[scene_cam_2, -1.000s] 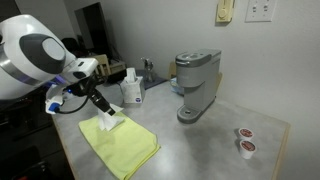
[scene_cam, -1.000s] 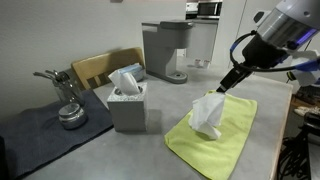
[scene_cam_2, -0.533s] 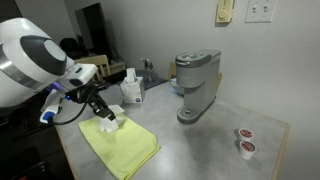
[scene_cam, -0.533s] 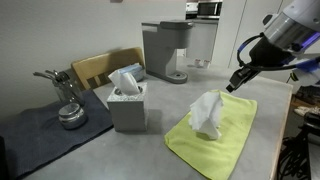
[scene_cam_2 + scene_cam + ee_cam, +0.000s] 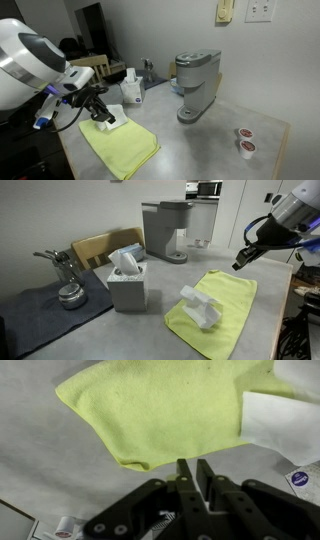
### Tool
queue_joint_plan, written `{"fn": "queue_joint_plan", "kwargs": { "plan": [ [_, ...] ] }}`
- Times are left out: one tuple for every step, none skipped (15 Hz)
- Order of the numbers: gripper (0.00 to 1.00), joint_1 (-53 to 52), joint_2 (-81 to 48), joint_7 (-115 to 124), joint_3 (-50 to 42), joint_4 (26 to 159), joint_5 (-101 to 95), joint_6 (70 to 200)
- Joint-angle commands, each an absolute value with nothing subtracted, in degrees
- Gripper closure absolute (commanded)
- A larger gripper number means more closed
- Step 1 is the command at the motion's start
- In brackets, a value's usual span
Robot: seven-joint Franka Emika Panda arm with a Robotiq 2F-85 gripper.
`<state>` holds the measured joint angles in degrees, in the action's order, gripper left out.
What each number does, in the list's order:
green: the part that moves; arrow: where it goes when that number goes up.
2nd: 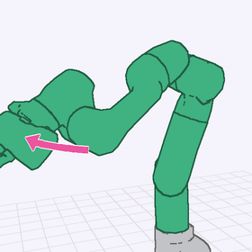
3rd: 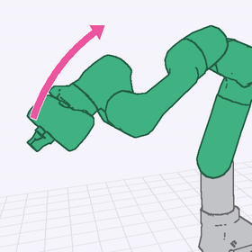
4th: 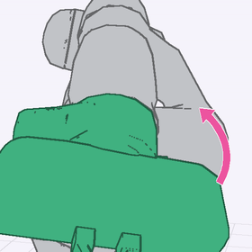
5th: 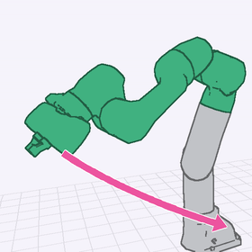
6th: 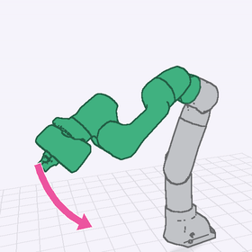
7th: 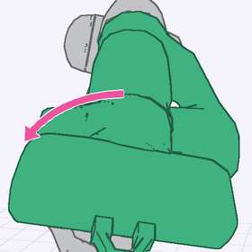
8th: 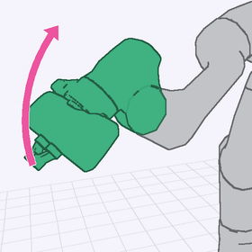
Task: Pick up the wipe from the box and wrap it in the towel on the table
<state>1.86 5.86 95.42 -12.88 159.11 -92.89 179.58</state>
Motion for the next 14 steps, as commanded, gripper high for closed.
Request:
{"fn": "queue_joint_plan", "kwargs": {
  "plan": [
    [0.53, 1.03, 7.18, 97.73, -11.93, 159.1, -94.97, 179.79],
    [0.46, 0.47, 7.38, 97.47, -11.41, 159.09, -94.43, 179.94],
    [0.39, -0.17, 7.52, 97.18, -10.87, 159.06, -93.91, 180.33],
    [0.31, -0.89, 7.54, 96.94, -10.34, 159.01, -93.33, 180.55],
    [0.25, -1.66, 7.62, 96.66, -9.74, 158.97, -92.78, 180.73],
    [0.17, -2.46, 7.69, 96.25, -9.09, 158.95, -92.14, 180.77],
    [0.11, -3.31, 7.6, 95.86, -8.49, 158.73, -91.62, 180.92],
    [0.03, -4.03, 7.45, 95.64, -7.93, 158.44, -91.31, 180.98],
    [0.01, -4.76, 7.2, 95.46, -7.47, 158.0, -91.0, 181.25],
    [0.0, -5.36, 6.99, 95.35, -7.1, 157.62, -90.78, 181.41],
    [0.0, -5.94, 6.74, 95.12, -6.77, 157.22, -90.49, 181.48],
    [0.0, -6.32, 6.54, 94.92, -6.67, 156.91, -90.4, 181.61],
    [0.0, -6.51, 6.36, 94.67, -6.68, 156.73, -90.35, 181.55],
    [0.0, -6.54, 6.18, 94.14, -6.86, 156.75, -90.57, 181.4]
  ]
}}
